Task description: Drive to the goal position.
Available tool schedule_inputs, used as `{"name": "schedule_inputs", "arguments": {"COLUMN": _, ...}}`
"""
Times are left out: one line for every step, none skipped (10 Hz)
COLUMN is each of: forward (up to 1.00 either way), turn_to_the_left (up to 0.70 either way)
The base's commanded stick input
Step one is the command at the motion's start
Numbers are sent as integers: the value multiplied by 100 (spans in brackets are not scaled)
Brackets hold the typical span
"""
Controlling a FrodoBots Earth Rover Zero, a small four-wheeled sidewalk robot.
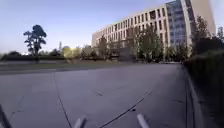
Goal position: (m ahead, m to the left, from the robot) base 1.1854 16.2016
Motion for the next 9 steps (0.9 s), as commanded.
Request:
{"name": "schedule_inputs", "arguments": {"forward": 0, "turn_to_the_left": 45}}
{"name": "schedule_inputs", "arguments": {"forward": 0, "turn_to_the_left": 45}}
{"name": "schedule_inputs", "arguments": {"forward": 0, "turn_to_the_left": 45}}
{"name": "schedule_inputs", "arguments": {"forward": 0, "turn_to_the_left": 45}}
{"name": "schedule_inputs", "arguments": {"forward": 0, "turn_to_the_left": 45}}
{"name": "schedule_inputs", "arguments": {"forward": 0, "turn_to_the_left": 45}}
{"name": "schedule_inputs", "arguments": {"forward": 0, "turn_to_the_left": 45}}
{"name": "schedule_inputs", "arguments": {"forward": 0, "turn_to_the_left": 45}}
{"name": "schedule_inputs", "arguments": {"forward": 0, "turn_to_the_left": 45}}
